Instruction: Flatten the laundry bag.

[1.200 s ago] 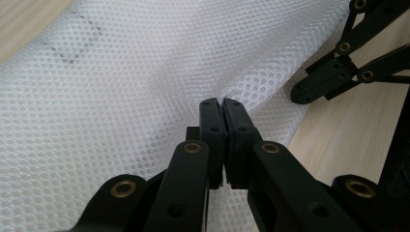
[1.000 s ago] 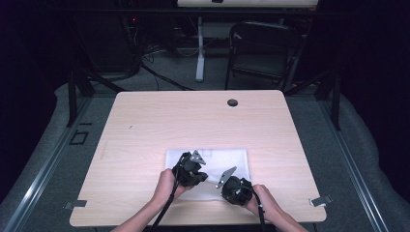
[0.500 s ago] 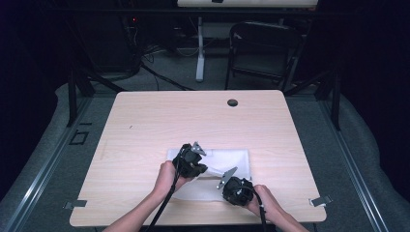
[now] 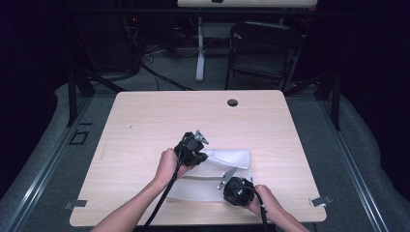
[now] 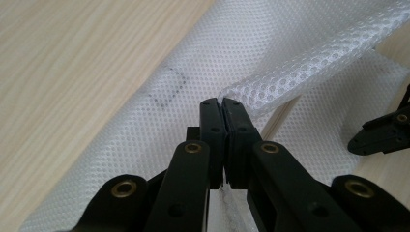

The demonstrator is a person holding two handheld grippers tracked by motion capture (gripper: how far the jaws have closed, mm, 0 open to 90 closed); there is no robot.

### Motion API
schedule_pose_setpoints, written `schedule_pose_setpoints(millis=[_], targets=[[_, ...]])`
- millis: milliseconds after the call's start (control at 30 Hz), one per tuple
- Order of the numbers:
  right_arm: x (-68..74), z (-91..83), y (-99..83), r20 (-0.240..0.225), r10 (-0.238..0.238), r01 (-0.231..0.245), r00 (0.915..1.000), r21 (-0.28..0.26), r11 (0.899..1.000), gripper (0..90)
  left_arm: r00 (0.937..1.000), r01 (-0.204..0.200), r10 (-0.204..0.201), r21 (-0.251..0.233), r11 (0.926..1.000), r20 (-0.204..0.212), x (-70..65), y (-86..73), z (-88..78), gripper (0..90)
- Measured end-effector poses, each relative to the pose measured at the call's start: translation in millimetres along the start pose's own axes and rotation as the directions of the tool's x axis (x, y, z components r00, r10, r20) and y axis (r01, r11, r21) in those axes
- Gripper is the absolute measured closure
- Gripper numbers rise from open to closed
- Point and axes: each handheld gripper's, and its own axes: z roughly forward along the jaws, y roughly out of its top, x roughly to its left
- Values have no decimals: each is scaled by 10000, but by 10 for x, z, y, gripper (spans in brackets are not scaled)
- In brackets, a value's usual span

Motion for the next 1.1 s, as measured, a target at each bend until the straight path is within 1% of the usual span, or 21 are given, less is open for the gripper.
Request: schedule_pose_setpoints(millis=[33,167,233,333,433,467,633,833,900,933,1000,1033,1067,1100], targets=[[5,-1,0,-54,72,-72,10000,-7,10000,900,10000,-17,17,-7,10000,-17,11,18,-7,885],[-1,-5,-5,-135,64,-63,9999,27,10000,900,9996,-124,124,30,9999,-244,56,100,-53,885],[-2,-10,-6,-110,47,-46,9999,71,10000,900,9993,-103,102,-19,9999,-363,85,142,-82,886],[-1,-6,-11,-153,86,-86,9998,-14,10000,900,9984,-98,94,-67,9999,-555,117,208,-129,885],[-4,-11,-16,-190,91,-90,9998,34,10000,900,9969,-218,211,-90,9997,-752,153,264,-179,886],[-5,-12,-20,-228,118,-117,9997,34,9999,900,9969,-164,156,-107,9998,-765,161,279,-192,886],[-15,-22,-30,-264,44,-40,9996,127,9999,900,9946,-145,129,-140,9998,-1029,219,330,-237,886],[-21,-30,-40,-384,-8,15,9993,185,9998,900,9913,-182,175,-43,9998,-1307,291,377,-268,886],[-17,-33,-44,-421,15,-7,9991,170,9999,900,9901,-152,146,-35,9999,-1395,316,395,-276,886],[-23,-43,-43,-403,-115,127,9991,287,9995,900,9892,-143,136,-38,9999,-1459,329,405,-281,886],[-24,-42,-49,-533,-94,107,9985,244,9996,900,9876,-98,90,-43,9999,-1566,358,425,-290,886],[-28,-46,-53,-513,-164,180,9985,303,9994,900,9865,-102,92,-51,9999,-1633,375,435,-297,887],[-23,-41,-58,-614,-47,61,9981,225,9997,900,9861,-72,69,-12,10000,-1662,391,445,-300,886],[-25,-48,-57,-581,-106,123,9983,287,9995,900,9855,-37,38,4,10000,-1697,409,455,-303,886]])
